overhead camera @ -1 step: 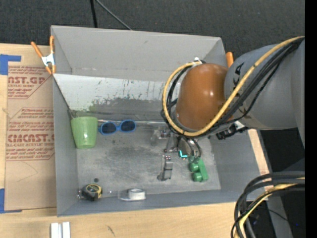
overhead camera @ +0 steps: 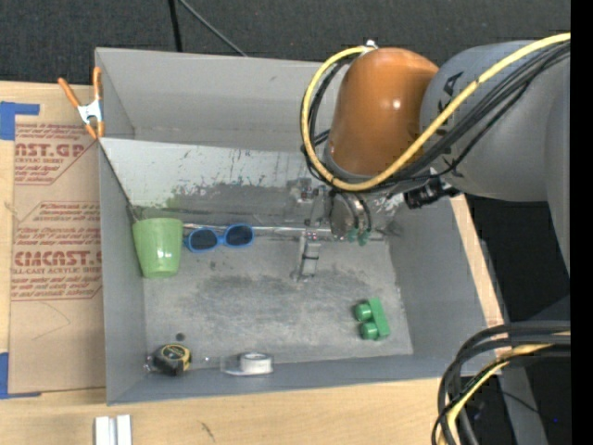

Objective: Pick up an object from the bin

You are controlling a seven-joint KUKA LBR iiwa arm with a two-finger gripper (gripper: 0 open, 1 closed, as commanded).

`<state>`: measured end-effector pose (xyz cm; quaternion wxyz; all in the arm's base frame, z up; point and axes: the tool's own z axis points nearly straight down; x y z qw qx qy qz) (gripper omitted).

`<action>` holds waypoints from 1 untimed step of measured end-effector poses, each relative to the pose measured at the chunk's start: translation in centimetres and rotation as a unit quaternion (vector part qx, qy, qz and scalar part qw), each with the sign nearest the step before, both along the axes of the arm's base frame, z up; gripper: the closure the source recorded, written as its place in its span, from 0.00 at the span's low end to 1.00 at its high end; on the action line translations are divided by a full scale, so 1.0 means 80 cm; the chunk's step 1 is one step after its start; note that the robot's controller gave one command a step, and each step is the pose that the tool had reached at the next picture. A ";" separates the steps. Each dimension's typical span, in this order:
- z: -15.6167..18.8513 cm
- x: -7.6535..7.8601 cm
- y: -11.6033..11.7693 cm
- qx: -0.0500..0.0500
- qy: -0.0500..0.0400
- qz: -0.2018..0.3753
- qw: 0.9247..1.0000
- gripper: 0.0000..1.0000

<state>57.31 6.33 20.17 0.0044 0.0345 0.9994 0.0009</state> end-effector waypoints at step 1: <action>-0.111 -0.042 0.137 0.000 0.007 0.076 0.997 0.00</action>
Offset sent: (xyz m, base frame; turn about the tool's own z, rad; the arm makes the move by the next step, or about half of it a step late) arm -0.0304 0.1046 -0.0855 -0.1443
